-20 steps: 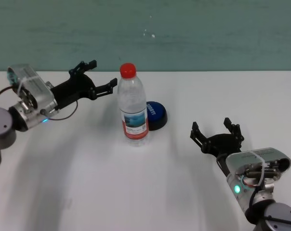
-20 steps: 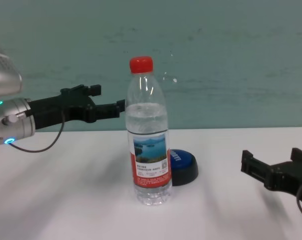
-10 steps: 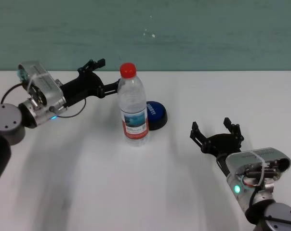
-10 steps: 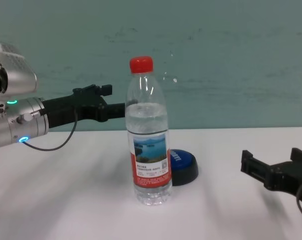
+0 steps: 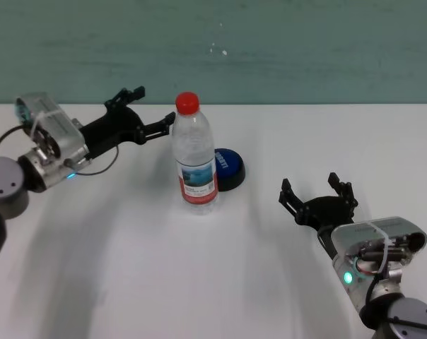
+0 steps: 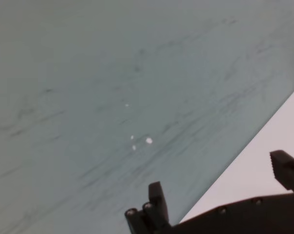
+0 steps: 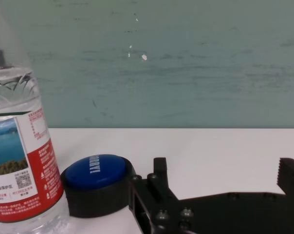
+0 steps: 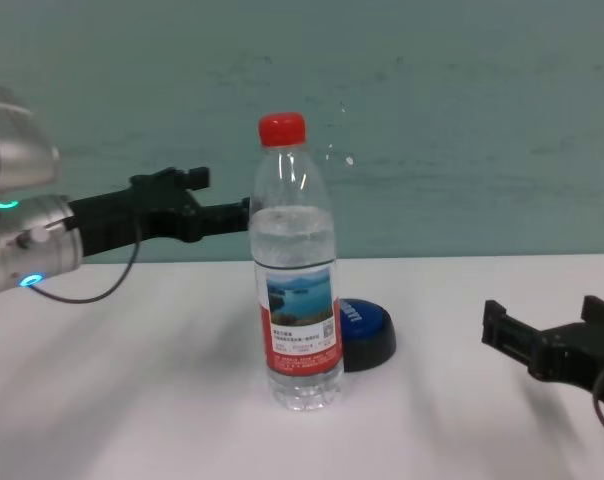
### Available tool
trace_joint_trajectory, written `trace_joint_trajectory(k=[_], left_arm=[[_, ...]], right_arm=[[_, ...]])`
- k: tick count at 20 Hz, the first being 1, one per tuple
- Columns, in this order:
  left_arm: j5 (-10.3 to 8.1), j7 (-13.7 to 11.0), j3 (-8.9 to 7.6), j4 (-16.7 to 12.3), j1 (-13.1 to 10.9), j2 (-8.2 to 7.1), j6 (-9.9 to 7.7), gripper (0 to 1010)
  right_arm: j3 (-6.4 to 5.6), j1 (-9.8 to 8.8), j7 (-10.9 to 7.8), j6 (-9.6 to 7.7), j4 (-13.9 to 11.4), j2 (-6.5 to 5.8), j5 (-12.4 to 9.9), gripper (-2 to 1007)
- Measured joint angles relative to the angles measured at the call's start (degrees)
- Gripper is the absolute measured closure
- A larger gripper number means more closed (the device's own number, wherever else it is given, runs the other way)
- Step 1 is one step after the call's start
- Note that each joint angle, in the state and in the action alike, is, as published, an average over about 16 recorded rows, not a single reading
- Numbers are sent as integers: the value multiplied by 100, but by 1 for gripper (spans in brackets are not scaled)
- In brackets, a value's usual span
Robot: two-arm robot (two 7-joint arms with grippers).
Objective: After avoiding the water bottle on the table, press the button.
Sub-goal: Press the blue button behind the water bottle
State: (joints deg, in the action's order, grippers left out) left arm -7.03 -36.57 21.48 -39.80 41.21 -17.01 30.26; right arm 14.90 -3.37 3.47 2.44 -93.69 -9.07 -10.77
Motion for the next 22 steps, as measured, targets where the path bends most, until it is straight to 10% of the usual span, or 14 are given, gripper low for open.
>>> trace_joint_trajectory(k=[9,22], left_arm=[[-23,644,-406,-1483,-993,-533,-657,10],[-14,1698,-1370,-4055,-3019,-1087,-1644,10]], right_arm=[[0,0,0,0,0,0,0,1],[0,0,0,0,0,0,0,1]])
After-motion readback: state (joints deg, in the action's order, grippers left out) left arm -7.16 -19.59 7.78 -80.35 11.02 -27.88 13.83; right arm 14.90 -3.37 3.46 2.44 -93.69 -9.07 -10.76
